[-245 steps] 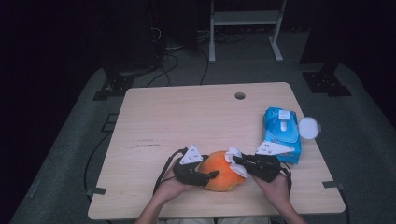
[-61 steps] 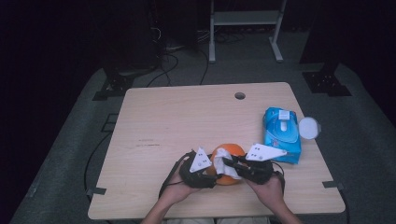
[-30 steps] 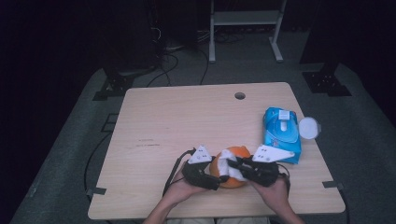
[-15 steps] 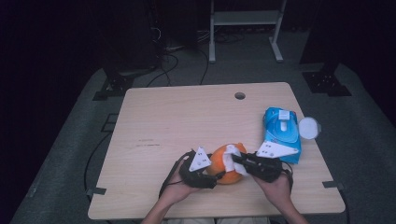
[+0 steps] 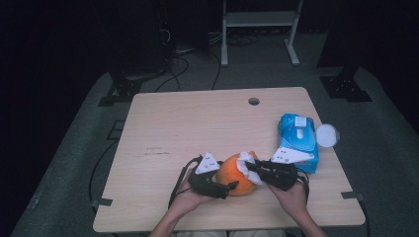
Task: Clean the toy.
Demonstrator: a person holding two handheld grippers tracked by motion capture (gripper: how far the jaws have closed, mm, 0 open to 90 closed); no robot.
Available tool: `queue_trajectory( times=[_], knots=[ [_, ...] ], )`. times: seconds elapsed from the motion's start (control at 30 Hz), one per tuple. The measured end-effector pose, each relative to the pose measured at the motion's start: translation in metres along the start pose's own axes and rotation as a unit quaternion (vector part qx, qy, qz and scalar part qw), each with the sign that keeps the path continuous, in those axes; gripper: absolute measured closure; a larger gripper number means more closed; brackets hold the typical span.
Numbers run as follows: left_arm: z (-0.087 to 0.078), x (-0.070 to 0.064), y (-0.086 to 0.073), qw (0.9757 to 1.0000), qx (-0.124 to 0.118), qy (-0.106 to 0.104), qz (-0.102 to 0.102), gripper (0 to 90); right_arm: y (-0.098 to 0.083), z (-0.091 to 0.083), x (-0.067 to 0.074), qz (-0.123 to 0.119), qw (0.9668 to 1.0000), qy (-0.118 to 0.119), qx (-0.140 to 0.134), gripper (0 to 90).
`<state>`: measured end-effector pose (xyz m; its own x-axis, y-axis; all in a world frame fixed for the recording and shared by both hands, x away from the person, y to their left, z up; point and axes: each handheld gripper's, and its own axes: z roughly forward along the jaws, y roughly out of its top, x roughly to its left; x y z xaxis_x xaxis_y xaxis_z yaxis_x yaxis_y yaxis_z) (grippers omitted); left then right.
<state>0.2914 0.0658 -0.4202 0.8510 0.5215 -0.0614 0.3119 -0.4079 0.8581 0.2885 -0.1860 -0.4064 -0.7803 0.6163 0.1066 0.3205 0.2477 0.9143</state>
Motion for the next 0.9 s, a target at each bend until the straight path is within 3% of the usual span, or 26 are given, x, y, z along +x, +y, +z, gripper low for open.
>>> queue_trajectory(
  times=[0.1,0.2,0.33,0.47,0.53,0.67,0.73,0.8,0.9],
  knots=[
    [-0.002,0.004,-0.004,1.0000,0.007,0.005,0.004,21.5,0.000,0.004,0.008,-0.010,0.9999,0.013,0.002,81.1],
    [-0.005,0.004,-0.004,0.9998,0.010,0.007,0.017,28.6,-0.002,0.003,0.003,-0.002,0.9999,0.012,0.002,81.1],
    [-0.006,0.003,-0.001,0.9999,-0.009,-0.004,0.002,19.6,-0.004,0.001,-0.004,0.017,0.9998,0.006,0.002,81.2],
    [-0.006,0.002,-0.002,0.9999,0.000,0.001,0.013,22.4,-0.004,0.008,0.014,-0.001,0.9994,0.033,0.006,81.0],
    [-0.007,0.006,-0.006,0.9999,-0.003,-0.001,0.013,28.6,-0.002,0.008,0.015,-0.015,0.9996,0.023,0.008,81.1],
    [-0.009,0.011,-0.009,1.0000,0.000,-0.003,0.007,30.4,-0.008,0.002,-0.007,0.019,0.9998,-0.007,0.004,81.0],
    [-0.010,0.011,-0.006,1.0000,-0.006,-0.008,-0.002,25.9,-0.012,0.000,-0.014,0.030,0.9994,-0.018,0.003,81.0],
    [-0.009,0.009,-0.002,0.9999,-0.010,-0.008,-0.001,19.1,-0.013,0.000,-0.010,0.026,0.9995,-0.017,0.001,81.0],
    [-0.007,0.007,-0.003,1.0000,0.006,-0.007,0.004,22.3,-0.010,0.003,0.005,0.011,0.9999,0.007,-0.003,81.0]
  ],
)
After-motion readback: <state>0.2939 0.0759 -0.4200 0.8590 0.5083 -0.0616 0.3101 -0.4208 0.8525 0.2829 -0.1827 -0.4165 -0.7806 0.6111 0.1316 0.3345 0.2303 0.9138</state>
